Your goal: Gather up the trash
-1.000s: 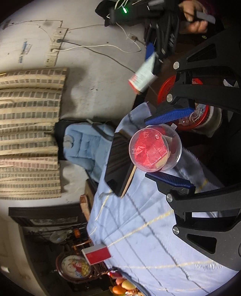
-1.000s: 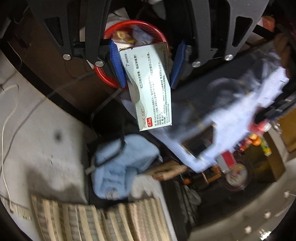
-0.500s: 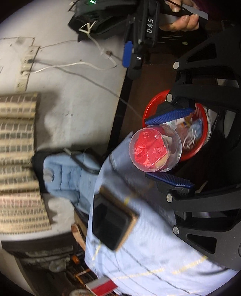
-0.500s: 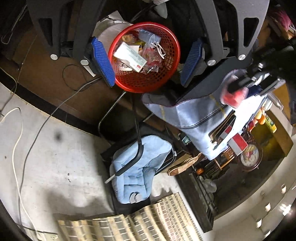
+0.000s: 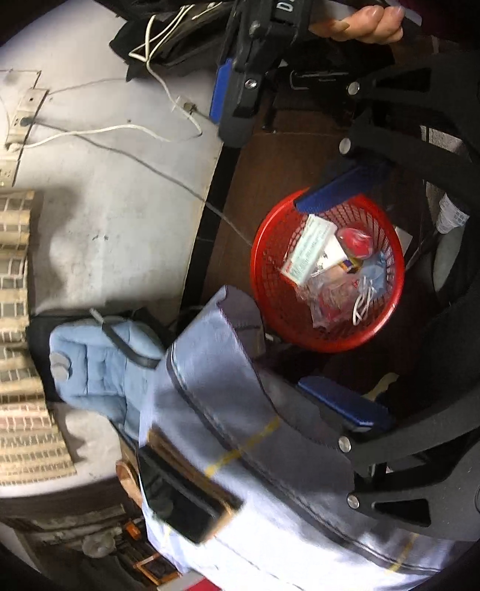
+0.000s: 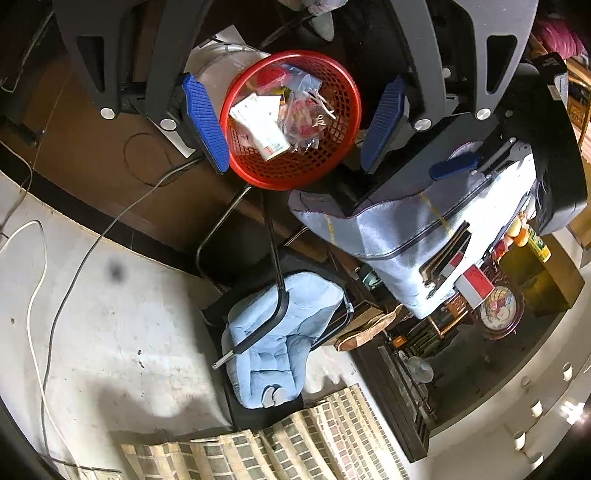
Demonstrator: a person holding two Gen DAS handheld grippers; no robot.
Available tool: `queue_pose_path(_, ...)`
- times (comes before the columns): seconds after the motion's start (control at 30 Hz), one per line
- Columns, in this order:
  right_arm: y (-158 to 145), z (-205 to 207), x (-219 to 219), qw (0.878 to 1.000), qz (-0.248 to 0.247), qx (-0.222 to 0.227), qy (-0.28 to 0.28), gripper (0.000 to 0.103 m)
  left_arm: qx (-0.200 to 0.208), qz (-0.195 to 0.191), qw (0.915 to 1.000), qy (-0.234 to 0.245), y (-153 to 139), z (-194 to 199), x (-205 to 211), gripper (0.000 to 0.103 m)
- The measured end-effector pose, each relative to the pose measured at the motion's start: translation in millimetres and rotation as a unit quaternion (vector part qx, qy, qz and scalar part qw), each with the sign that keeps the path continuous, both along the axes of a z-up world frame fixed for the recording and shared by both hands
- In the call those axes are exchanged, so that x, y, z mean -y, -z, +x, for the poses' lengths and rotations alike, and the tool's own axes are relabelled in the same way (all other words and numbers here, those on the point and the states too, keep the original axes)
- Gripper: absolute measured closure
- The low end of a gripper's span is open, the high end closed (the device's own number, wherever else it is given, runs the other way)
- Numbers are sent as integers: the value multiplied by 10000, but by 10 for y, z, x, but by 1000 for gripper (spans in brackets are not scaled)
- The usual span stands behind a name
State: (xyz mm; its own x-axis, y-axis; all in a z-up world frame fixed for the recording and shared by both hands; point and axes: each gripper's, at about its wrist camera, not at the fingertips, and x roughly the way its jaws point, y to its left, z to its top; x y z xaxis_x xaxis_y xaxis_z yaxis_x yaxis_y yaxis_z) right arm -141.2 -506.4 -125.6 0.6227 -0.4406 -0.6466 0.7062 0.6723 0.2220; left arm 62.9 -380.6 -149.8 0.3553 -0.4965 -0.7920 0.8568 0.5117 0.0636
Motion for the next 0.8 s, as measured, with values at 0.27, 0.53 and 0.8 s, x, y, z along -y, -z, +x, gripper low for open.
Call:
queue_pose_path(0.27,-136,66,-280,9980,-128,-556,-269,25,404,-94,9982,-426,-192,-132,-347,8)
queue_pose_path(0.53,-338,154,-445,9897,-176,-1340,-469,22,517,-251,9961,-665,-356,-216,-614,7)
queue_pose_path(0.8,-244,279,-548,9769,-218,-1884,-981,22,579,-205,9938,-924,-375,-257,-690,7)
